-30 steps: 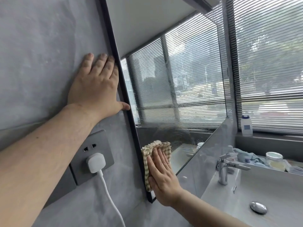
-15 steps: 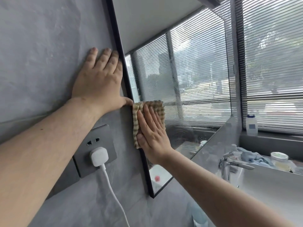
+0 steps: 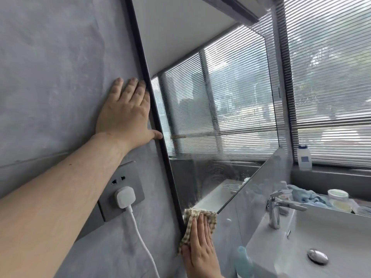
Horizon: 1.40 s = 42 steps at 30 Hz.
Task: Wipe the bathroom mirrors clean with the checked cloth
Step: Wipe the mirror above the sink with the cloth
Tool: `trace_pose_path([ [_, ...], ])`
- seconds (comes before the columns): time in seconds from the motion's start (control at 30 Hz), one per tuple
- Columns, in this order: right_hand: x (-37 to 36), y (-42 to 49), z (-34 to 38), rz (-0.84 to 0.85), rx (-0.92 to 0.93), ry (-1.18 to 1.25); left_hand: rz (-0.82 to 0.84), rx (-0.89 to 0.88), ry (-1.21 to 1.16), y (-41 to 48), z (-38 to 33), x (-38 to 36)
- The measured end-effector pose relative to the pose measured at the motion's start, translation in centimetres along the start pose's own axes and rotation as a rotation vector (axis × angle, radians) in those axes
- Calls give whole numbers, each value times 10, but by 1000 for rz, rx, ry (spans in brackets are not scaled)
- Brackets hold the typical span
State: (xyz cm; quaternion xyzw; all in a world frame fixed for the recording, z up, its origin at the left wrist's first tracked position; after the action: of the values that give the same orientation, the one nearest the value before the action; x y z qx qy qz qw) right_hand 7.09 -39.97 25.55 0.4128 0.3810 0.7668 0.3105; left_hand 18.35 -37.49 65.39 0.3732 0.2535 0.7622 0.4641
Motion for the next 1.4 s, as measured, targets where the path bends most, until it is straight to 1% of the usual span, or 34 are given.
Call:
trace_pose_path([
  [0.1, 12, 34, 20, 24, 9, 48, -1, 0, 8, 1, 0, -1],
  [0.3, 55, 147, 68, 17, 20, 49, -3, -8, 4, 1, 1, -2],
  [0.4, 72, 175, 74, -1, 70, 36, -8, -10, 1, 1, 1, -2],
  [0.47, 75, 183, 68, 17, 113, 53, -12, -13, 4, 1, 1, -3],
  [0.5, 75, 187, 60, 28, 95, 66, -14, -16, 4, 1, 1, -3],
  [0.57, 70, 198, 33, 14, -51, 106, -16, -16, 2, 1, 1, -3],
  [0.63, 63, 205, -3, -54, -263, 177, -15, -17, 7, 1, 2, -4],
  [0.73, 50, 186, -57, -121, -531, 299, -20, -19, 18, 1, 1, -5],
  [0.83, 30, 148, -97, -130, -740, 419, -31, -21, 12, 1, 1, -4],
  [0.93, 28, 132, -104, -112, -846, 370, -32, -24, 10, 1, 1, -4],
  [1.0, 35, 138, -95, -67, -846, 390, -37, -25, 9, 1, 1, -4],
  [1.07, 43, 146, -78, -44, -794, 419, -37, -26, 6, 0, 1, -3],
  [1.17, 55, 165, -37, -17, -601, 385, -36, -25, 4, -1, 1, -3],
  [1.3, 75, 196, 28, 75, -281, 232, -33, -28, 0, -1, 1, -3],
  [1.33, 77, 200, 37, 80, -229, 210, -34, -29, -5, -1, 2, -4],
  [1.4, 78, 205, 42, 80, -190, 225, -38, -30, -12, -1, 2, -5],
])
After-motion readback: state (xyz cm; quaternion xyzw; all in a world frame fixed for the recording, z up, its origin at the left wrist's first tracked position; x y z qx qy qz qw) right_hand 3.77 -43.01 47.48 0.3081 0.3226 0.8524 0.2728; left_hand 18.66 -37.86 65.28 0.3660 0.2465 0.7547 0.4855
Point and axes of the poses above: each hand's wrist, its own y-axis towards the middle knuckle, its own x-axis out of the back of the hand, z = x × y, the point moved 3 cm from there along y, towards the middle knuckle, and after that the axes turned 2 degrees about z, right-handed, at the moved point
